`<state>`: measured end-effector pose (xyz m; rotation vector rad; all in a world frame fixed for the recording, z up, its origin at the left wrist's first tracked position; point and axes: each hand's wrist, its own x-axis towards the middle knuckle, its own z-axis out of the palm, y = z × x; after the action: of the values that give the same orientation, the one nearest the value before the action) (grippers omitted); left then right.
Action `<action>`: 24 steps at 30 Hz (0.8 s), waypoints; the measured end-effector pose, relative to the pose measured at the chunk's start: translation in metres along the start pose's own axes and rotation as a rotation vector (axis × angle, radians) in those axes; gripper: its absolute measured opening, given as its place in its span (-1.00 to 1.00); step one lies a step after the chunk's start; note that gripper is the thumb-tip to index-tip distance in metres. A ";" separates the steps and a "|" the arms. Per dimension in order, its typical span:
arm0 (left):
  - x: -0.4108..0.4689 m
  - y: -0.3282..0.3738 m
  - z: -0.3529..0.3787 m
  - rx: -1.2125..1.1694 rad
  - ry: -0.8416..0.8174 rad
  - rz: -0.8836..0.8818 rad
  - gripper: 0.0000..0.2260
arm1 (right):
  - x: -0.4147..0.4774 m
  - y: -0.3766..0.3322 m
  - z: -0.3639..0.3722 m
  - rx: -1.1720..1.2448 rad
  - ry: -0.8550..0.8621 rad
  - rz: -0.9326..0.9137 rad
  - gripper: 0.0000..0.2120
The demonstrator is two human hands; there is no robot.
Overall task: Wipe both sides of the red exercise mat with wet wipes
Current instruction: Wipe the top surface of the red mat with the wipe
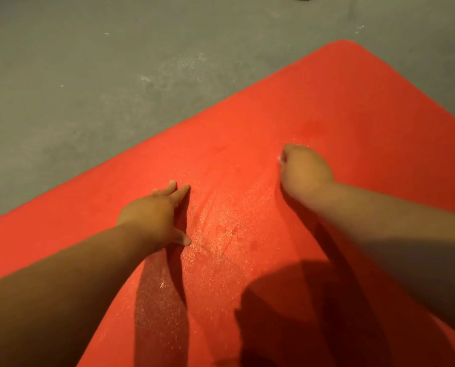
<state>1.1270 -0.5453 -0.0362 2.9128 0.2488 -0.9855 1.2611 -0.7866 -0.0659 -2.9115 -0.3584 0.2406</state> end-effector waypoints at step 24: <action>0.020 -0.033 -0.006 -0.136 -0.071 -0.151 0.15 | 0.005 -0.033 0.010 0.014 -0.124 -0.481 -0.89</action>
<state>1.1408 -0.5099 -0.0437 2.7635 0.5168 -1.0452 1.2566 -0.7524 -0.0693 -2.6951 -1.0472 0.3421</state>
